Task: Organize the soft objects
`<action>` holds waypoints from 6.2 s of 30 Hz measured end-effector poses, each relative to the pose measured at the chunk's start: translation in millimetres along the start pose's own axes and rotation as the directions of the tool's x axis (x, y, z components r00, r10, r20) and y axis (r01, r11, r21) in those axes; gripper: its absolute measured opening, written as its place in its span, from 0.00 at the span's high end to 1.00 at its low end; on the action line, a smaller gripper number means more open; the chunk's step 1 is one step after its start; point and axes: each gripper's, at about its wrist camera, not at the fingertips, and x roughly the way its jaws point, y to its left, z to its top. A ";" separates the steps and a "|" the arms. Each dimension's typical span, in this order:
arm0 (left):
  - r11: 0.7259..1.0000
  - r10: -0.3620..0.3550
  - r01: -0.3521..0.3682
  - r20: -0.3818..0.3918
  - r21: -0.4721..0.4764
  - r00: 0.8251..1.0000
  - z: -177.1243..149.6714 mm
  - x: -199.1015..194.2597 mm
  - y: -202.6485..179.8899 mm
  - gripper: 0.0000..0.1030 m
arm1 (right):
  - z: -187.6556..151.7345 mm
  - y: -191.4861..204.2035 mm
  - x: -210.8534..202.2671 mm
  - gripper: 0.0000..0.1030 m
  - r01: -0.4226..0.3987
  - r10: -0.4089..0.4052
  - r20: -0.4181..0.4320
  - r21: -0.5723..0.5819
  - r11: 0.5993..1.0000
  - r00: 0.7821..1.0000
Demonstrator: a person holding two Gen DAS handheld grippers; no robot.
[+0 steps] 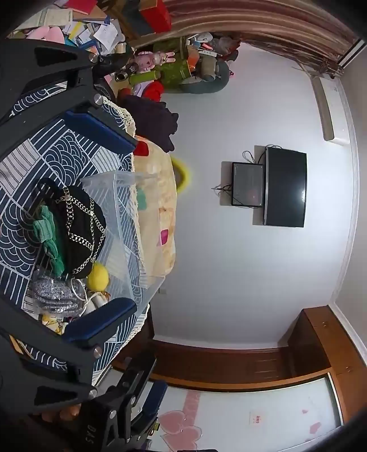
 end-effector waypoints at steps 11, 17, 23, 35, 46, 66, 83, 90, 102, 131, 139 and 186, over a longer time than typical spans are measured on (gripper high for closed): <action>1.000 -0.012 0.012 0.000 -0.007 1.000 5.7 1.7 -4.4 0.00 | 0.7 -0.6 -5.6 0.00 -0.008 0.008 0.015 0.006 1.000 1.000; 1.000 -0.021 0.021 -0.001 -0.011 1.000 8.3 1.3 -6.2 0.00 | 1.0 2.9 -6.0 0.00 -0.010 0.010 0.021 0.003 1.000 1.000; 1.000 -0.015 0.015 0.002 -0.004 1.000 7.6 2.3 -9.0 0.00 | 1.9 -3.3 -6.1 0.00 -0.017 0.016 0.023 0.015 1.000 1.000; 1.000 -0.017 0.017 0.010 -0.013 1.000 4.0 -0.4 -8.1 0.00 | 5.1 -3.4 -11.1 0.00 -0.028 0.027 0.040 0.016 0.999 0.999; 1.000 -0.019 0.020 0.013 -0.018 1.000 5.0 -1.2 -7.1 0.00 | 3.1 -0.2 -11.8 0.00 -0.032 0.031 0.042 0.013 0.999 0.999; 1.000 -0.018 0.018 0.014 -0.019 1.000 2.9 -3.2 -6.1 0.00 | 2.5 1.7 -10.5 0.00 -0.041 0.041 0.046 0.012 0.999 0.998; 0.999 -0.033 0.033 0.003 -0.030 0.999 3.0 -0.9 -6.2 0.00 | -1.0 3.4 -8.2 0.00 -0.061 0.060 0.039 0.015 0.998 0.997; 0.998 -0.041 0.040 -0.026 -0.038 0.999 0.0 5.9 -2.7 0.00 | -4.0 -0.8 -5.2 0.00 -0.054 0.054 0.031 0.026 0.998 0.998; 0.990 -0.089 0.065 -0.185 -0.127 0.979 -12.4 47.7 10.6 0.18 | -15.1 -22.8 14.6 0.22 -0.018 0.023 -0.059 0.084 0.996 0.998; 0.989 -0.095 0.050 -0.335 -0.141 0.937 -50.0 101.6 18.1 0.60 | -52.1 -41.8 57.4 0.88 0.007 0.041 -0.302 0.158 0.987 0.952; 0.989 -0.074 0.033 -0.293 -0.141 0.953 -33.7 84.9 18.8 0.76 | -35.4 -45.2 39.2 0.89 0.011 0.029 -0.218 0.178 0.984 0.975; 0.997 -0.057 0.039 -0.269 -0.069 0.961 45.9 176.0 33.3 0.80 | 20.6 -15.6 131.4 0.89 -0.036 0.036 -0.256 0.007 0.999 0.966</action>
